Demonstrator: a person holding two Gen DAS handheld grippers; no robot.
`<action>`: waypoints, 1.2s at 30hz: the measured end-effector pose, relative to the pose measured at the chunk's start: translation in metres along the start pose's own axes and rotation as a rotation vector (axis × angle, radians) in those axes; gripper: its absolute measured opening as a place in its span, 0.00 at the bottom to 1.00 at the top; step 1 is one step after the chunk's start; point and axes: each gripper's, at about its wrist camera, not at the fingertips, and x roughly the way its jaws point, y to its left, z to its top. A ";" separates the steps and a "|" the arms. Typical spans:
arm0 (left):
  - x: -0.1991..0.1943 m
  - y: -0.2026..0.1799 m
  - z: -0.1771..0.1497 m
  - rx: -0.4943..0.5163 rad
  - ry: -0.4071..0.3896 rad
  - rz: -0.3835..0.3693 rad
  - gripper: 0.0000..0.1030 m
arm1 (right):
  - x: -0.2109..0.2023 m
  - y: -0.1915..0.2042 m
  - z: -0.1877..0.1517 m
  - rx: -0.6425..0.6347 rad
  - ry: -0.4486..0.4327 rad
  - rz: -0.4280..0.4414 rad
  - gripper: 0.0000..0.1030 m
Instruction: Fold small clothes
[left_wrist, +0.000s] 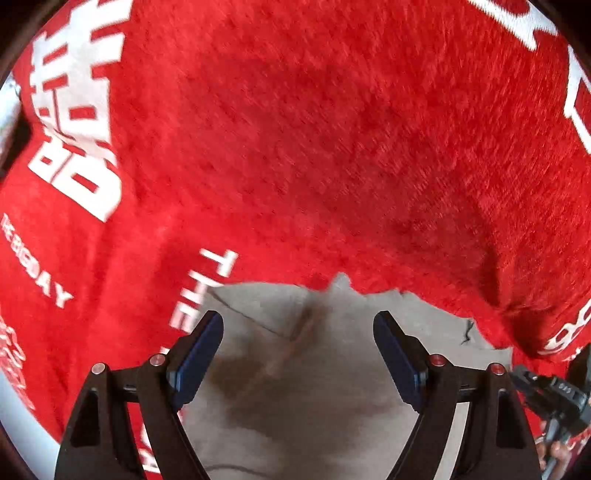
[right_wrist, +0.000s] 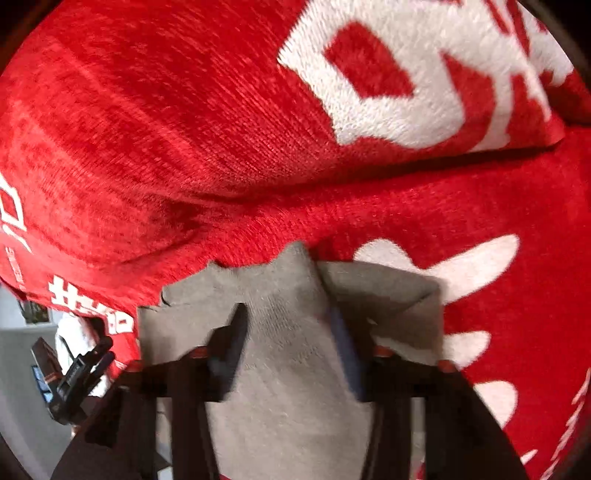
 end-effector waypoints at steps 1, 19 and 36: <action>-0.003 0.001 -0.003 0.025 0.005 0.019 0.82 | -0.003 0.000 -0.002 -0.005 0.001 0.001 0.53; -0.013 0.062 -0.106 0.185 0.236 0.025 0.82 | 0.037 0.052 -0.190 0.131 0.286 0.329 0.59; -0.001 0.093 -0.123 0.221 0.355 -0.252 0.06 | 0.056 0.047 -0.242 0.436 0.065 0.307 0.07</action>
